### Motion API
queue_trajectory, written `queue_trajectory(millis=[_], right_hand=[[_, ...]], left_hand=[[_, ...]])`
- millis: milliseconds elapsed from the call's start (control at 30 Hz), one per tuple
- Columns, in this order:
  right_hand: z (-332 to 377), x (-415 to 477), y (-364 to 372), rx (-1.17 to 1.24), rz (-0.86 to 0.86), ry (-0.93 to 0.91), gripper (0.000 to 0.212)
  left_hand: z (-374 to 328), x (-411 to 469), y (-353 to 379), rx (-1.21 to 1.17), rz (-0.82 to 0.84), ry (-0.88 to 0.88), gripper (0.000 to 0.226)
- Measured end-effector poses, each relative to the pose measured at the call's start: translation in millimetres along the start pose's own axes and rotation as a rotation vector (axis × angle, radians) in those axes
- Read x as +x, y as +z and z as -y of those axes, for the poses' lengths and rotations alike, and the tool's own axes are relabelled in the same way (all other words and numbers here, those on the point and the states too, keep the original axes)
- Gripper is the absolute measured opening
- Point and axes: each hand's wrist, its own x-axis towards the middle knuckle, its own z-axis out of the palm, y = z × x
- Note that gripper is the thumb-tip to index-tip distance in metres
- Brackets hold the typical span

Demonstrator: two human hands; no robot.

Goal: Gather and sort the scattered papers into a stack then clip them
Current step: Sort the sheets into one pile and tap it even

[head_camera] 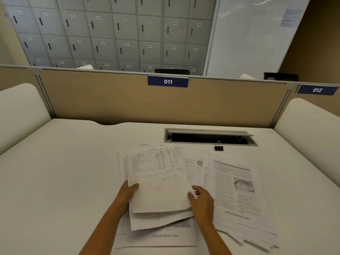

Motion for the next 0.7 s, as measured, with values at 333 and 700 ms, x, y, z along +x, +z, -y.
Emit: queue_trajectory(millis=[333,700], right_hand=[[-48.3,58.6,-140.4,-0.506,-0.180,0.500,0.092],[-50.3,59.2,-137.4,-0.411,-0.010,0.595,0.096]], left_hand=[[-0.3,3.4,-0.3,0.005,-0.002,-0.043,0.045],[2.0,7.0,1.0,0.013,-0.035,-0.061,0.043]])
